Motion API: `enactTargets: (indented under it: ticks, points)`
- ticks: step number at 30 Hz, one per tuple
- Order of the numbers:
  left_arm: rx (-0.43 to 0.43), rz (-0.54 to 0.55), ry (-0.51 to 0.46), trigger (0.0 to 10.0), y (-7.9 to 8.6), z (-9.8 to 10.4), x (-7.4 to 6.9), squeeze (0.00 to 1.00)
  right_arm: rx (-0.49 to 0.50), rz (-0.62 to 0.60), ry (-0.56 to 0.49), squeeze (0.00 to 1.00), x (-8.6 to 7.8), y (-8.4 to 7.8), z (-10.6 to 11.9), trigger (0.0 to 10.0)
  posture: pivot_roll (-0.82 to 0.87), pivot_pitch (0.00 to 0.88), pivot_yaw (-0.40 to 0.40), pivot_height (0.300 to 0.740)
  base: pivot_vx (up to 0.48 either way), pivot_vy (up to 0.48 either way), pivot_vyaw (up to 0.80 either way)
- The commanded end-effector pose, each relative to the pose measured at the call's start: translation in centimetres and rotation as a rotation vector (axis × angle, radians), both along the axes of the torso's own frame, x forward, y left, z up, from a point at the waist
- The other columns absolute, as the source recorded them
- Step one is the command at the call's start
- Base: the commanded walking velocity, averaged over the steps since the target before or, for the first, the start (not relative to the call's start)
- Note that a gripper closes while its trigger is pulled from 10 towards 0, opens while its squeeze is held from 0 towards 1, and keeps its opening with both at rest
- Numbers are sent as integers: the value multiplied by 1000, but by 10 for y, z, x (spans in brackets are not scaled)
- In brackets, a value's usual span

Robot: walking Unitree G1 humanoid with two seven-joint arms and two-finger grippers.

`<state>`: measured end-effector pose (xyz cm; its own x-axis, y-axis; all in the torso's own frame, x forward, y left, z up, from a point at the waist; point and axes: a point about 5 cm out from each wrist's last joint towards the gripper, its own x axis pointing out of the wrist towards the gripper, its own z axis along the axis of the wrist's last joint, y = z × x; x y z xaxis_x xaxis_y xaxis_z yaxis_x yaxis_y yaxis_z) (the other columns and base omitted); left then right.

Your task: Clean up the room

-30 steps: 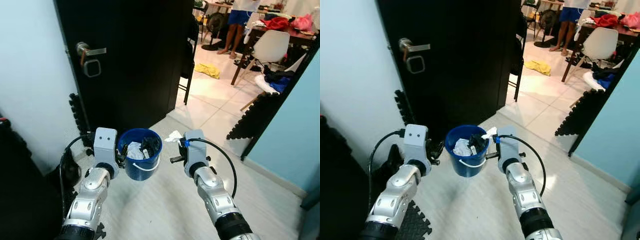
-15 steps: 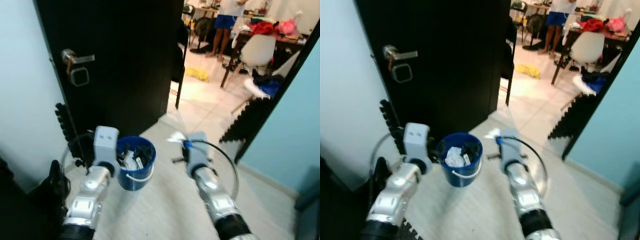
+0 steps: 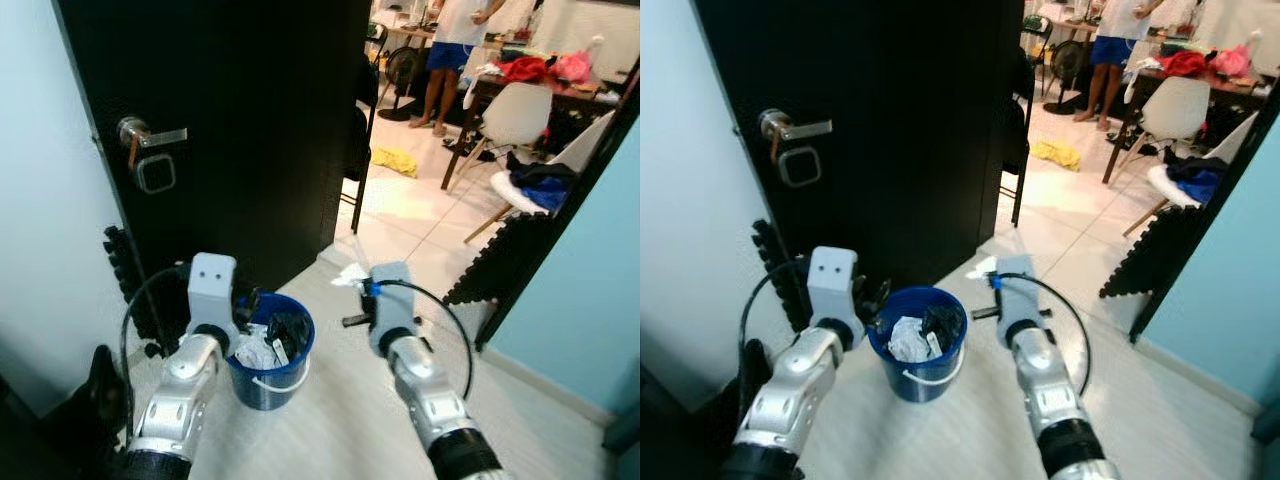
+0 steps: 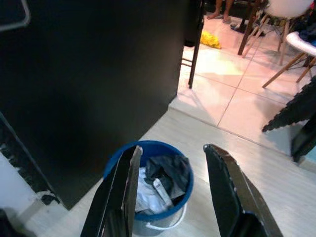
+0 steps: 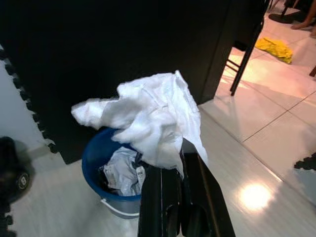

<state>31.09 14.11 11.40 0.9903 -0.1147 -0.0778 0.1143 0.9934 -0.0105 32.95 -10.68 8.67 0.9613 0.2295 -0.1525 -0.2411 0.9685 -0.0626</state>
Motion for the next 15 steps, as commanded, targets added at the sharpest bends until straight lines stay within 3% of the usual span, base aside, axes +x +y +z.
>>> enactTargets:
  ticks: [1, 15]
  points:
    - [-5, -7, 3, 10000, -3, -1, -1, 0, -9, -21, 10, 0, 0, -9, -3, 10000, 60, 0, -65, 740, 364, 0, 0]
    - [10, -17, 57, 10000, -3, -16, 1, 0, -13, -22, 55, 0, 0, -7, -14, 10000, 64, 0, -60, 740, 363, 0, 0]
